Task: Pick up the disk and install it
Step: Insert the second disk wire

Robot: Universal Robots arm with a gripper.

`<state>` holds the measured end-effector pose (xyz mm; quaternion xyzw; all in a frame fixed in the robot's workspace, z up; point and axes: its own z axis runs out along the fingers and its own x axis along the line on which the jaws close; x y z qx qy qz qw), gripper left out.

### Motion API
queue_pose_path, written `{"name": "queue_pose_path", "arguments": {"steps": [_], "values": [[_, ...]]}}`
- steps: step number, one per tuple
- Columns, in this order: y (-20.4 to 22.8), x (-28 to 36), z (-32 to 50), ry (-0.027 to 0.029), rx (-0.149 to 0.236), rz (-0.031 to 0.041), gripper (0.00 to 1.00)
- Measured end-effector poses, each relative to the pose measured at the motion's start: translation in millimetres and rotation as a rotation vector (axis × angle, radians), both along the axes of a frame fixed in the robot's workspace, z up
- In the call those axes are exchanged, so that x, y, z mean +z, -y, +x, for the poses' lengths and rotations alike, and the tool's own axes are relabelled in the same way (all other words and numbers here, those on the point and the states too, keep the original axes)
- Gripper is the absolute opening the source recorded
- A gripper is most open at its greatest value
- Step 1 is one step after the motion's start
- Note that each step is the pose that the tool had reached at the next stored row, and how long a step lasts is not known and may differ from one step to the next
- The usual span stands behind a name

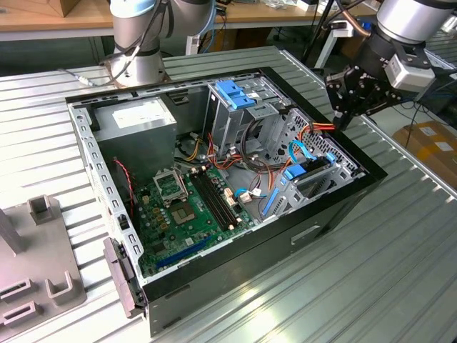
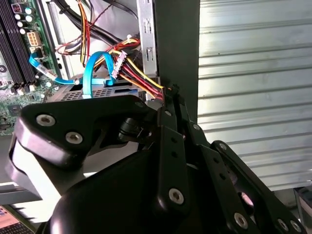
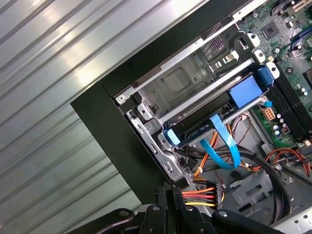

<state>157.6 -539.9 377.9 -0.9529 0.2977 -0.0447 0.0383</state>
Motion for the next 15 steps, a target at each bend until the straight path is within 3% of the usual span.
{"name": "queue_pose_path", "arguments": {"steps": [1, 2, 6, 7, 8, 10, 15], "values": [[0.0, 0.0, -6.1, 0.011, 0.0, 0.0, 0.16], [0.0, 0.0, -10.0, 0.0178, 0.0, 0.0, 0.16], [0.0, 0.0, -31.8, 0.0532, 0.0, 0.0001, 0.16], [0.0, 0.0, -40.3, 0.0657, 0.0, 0.0001, 0.16], [0.0, 0.0, -44.8, 0.0712, 0.0, 0.0001, 0.16], [0.1, 0.0, -49.7, 0.0769, 0.0, 0.0, 0.16], [0.0, 0.0, -50.7, 0.0796, -0.001, 0.0001, 0.16]]}}
